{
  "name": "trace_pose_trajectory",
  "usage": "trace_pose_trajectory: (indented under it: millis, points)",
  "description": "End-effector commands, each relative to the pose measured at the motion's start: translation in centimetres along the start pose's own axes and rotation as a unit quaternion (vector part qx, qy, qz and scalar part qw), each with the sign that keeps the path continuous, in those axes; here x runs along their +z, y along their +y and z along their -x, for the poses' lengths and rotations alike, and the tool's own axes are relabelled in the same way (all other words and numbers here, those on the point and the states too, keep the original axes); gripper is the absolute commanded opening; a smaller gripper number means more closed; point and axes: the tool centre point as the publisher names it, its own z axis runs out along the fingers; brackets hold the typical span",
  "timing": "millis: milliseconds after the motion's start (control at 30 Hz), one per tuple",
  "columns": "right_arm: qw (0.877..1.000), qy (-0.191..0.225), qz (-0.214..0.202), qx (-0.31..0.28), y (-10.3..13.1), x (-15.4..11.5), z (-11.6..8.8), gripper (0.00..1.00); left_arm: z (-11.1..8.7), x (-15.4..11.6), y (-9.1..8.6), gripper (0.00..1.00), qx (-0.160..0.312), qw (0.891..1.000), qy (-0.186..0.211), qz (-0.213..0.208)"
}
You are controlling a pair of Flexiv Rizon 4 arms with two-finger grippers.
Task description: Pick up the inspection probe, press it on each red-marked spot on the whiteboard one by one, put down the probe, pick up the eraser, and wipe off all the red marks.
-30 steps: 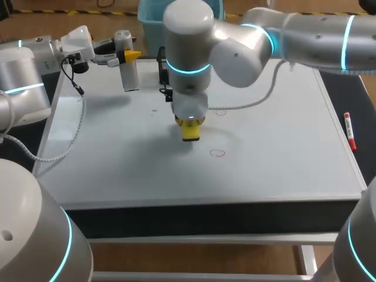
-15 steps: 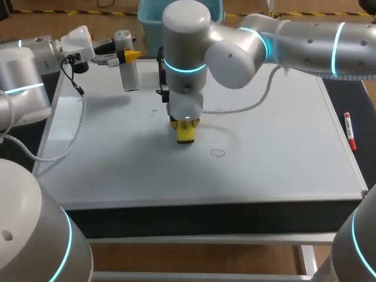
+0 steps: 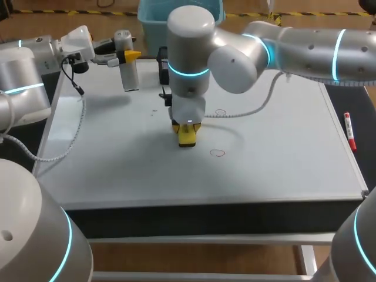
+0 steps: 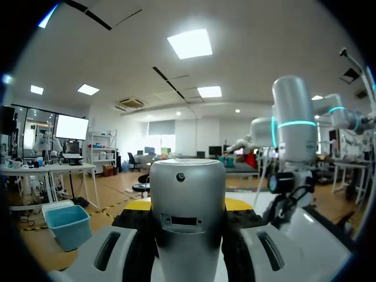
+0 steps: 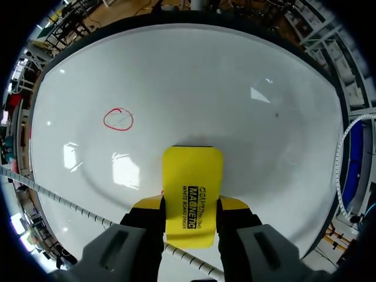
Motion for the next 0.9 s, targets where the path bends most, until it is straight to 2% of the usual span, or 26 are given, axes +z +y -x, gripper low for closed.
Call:
trace_pose_trajectory:
  millis: [33, 333, 667, 800, 900]
  points:
    - [1.000, 0.002, -0.003, 0.006, -0.1, 0.0, -1.0, 0.00, 0.1, 0.0, -0.1, 0.00, -0.001, 1.000, 0.002, 0.000]
    - [1.000, 0.006, -0.007, 0.023, 0.0, -0.2, -2.9, 0.00, 0.1, 0.0, -0.1, 0.00, -0.001, 1.000, 0.002, 0.000]
    - [0.999, 0.010, -0.009, 0.031, 0.2, -0.5, -3.9, 0.00, 0.1, 0.0, -0.1, 0.00, -0.001, 1.000, 0.002, 0.000]
    - [0.999, 0.004, -0.016, 0.031, 0.2, -1.4, -4.3, 0.00, 0.1, 0.0, -0.1, 0.00, -0.001, 1.000, 0.002, 0.000]
    - [1.000, 0.000, -0.003, 0.020, 0.2, -2.7, -4.7, 0.00, 0.1, 0.0, -0.1, 0.00, -0.001, 1.000, 0.002, 0.000]
